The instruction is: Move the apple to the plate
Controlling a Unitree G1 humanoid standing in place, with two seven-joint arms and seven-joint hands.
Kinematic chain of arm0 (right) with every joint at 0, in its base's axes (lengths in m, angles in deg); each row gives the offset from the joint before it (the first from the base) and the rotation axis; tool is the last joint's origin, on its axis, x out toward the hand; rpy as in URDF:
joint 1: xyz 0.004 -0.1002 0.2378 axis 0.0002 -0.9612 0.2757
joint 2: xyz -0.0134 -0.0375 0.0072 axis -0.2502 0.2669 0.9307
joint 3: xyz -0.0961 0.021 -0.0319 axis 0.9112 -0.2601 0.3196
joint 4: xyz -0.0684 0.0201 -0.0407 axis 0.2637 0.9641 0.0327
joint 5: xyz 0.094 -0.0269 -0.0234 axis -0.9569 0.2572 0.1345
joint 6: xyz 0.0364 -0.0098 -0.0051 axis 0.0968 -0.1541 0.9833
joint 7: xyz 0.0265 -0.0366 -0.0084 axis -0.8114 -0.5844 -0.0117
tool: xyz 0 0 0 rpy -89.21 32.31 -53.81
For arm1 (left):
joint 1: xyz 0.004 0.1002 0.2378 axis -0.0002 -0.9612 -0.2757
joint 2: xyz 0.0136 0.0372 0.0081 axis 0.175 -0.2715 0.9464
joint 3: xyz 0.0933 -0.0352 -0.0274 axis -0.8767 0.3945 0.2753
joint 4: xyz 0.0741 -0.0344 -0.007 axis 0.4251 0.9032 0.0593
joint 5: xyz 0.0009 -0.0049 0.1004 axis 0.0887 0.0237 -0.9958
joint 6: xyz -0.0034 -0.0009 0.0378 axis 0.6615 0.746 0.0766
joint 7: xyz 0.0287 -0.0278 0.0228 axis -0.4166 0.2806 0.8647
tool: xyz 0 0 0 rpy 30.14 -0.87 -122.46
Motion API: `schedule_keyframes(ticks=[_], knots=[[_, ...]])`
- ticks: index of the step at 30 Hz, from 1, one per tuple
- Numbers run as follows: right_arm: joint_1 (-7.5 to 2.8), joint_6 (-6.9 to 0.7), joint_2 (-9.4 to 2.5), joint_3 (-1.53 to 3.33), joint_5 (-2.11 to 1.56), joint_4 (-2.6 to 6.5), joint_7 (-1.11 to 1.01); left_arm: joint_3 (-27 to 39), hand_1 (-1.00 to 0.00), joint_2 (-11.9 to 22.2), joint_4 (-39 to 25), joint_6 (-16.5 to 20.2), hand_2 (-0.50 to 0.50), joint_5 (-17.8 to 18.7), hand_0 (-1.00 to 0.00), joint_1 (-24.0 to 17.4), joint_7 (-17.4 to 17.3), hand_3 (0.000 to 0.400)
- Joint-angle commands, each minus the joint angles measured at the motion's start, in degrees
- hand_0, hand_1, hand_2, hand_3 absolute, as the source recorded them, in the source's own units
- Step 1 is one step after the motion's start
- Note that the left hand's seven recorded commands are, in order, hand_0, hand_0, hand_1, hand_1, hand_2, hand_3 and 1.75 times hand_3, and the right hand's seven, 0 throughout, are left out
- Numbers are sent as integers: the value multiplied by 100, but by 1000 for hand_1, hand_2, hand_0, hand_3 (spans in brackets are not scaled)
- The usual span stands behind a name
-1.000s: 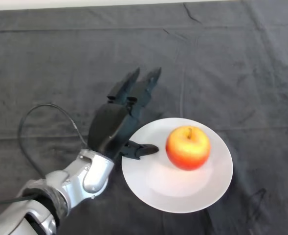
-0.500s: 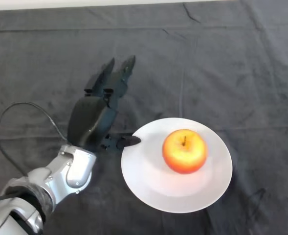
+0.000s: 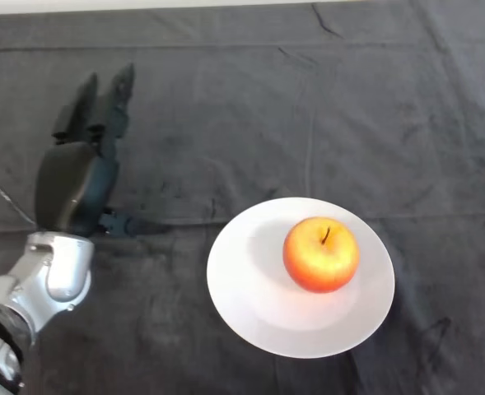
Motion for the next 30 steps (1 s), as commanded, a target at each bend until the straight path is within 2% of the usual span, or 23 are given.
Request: schedule_keyframes(ticks=[1, 15, 30], knots=[[-164, 37, 136, -37, -43, 112, -30, 249, 0, 466, 259, -43, 0, 221, 0, -146, 104, 0], [-164, 37, 136, -38, -42, 112, -31, 1151, 0, 1368, 425, -165, 0, 799, 0, -867, 124, 0], [-165, 38, 134, -38, -41, 110, -31, 2030, 0, 1861, 582, 223, 0, 1368, 0, -1639, 279, 0]])
